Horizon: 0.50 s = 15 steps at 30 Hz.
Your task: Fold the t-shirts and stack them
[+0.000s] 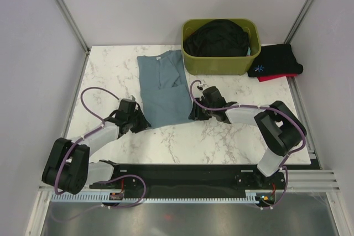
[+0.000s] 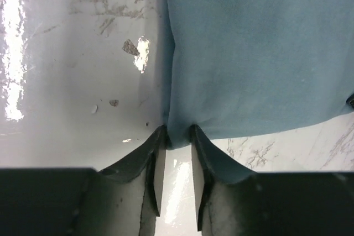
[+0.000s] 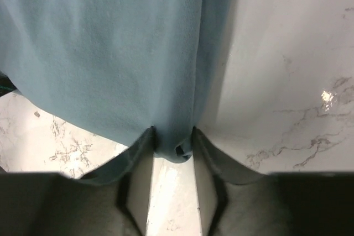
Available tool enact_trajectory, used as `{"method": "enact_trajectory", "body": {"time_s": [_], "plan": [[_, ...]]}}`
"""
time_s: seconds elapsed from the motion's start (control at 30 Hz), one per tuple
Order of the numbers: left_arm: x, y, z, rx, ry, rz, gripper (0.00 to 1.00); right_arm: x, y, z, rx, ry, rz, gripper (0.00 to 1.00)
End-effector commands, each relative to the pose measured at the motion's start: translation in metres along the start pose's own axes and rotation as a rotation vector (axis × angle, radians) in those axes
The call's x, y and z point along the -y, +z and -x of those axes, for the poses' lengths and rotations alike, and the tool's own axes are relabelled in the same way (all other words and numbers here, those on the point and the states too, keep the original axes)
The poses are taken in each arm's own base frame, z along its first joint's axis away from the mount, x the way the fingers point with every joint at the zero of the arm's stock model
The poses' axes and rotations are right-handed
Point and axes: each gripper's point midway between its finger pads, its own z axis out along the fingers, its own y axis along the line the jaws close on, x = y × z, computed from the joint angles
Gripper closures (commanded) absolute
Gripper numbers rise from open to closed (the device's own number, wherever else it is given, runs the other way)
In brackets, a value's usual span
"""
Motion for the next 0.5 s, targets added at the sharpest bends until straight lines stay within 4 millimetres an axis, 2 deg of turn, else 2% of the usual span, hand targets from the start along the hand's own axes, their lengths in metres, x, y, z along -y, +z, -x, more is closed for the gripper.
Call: {"method": "enact_trajectory", "body": {"time_s": [0.0,0.03,0.1,0.17,0.2,0.23,0.4,0.43,0.47], "plan": [[-0.002,0.006,0.009,0.055,-0.032,0.018,0.7,0.017,0.002,-0.035,-0.107,0.023,-0.043,0.64],[-0.003,0.007,0.009,0.054,-0.035,0.021,0.91,0.017,0.002,-0.035,-0.106,0.023,-0.042,0.67],[-0.002,0.01,0.008,0.049,-0.035,0.013,0.98,0.017,0.002,-0.038,-0.111,0.031,-0.039,0.8],[0.0,0.012,0.007,0.04,-0.034,0.003,0.98,0.016,0.002,-0.038,-0.109,0.036,-0.032,0.89],[0.001,0.011,0.005,0.034,-0.034,-0.003,0.98,0.016,0.002,-0.041,-0.113,0.046,-0.03,0.97],[0.003,0.01,0.003,0.032,-0.027,-0.012,0.98,0.016,0.001,-0.041,-0.115,0.05,-0.03,1.0],[0.017,-0.017,0.001,0.079,-0.044,-0.075,0.98,0.012,-0.019,-0.051,-0.117,0.083,-0.017,1.0],[0.022,-0.023,-0.002,0.08,-0.041,-0.088,0.98,0.012,-0.024,-0.053,-0.12,0.09,-0.019,1.0],[0.02,-0.029,-0.009,0.06,-0.043,-0.077,0.98,0.006,-0.035,-0.048,-0.095,0.089,-0.003,1.0]]}}
